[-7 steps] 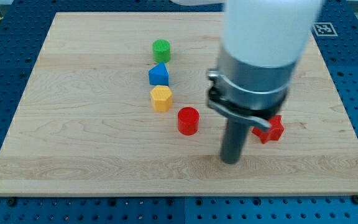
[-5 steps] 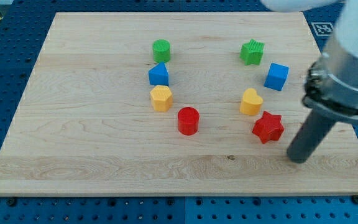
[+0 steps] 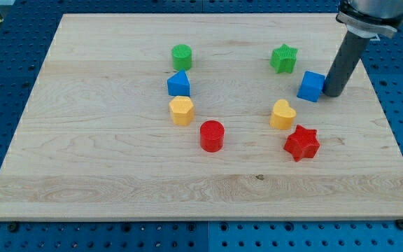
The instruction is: Push the blue cube diagonal to the green star
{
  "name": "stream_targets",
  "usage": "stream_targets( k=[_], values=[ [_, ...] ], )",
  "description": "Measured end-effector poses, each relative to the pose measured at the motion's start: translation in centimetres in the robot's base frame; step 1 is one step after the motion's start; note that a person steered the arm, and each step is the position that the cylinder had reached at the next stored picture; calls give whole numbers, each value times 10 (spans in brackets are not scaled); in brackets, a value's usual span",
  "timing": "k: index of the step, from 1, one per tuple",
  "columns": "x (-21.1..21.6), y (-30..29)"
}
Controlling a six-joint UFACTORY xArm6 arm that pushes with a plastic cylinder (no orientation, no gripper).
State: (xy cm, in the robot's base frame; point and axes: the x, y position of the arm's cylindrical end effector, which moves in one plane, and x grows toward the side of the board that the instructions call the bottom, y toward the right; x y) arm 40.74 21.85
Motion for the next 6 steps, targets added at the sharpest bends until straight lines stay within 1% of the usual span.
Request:
stream_targets(
  k=[2,5,6],
  values=[
    [-1,-10],
    [-1,-79],
    [-7,-84]
  ],
)
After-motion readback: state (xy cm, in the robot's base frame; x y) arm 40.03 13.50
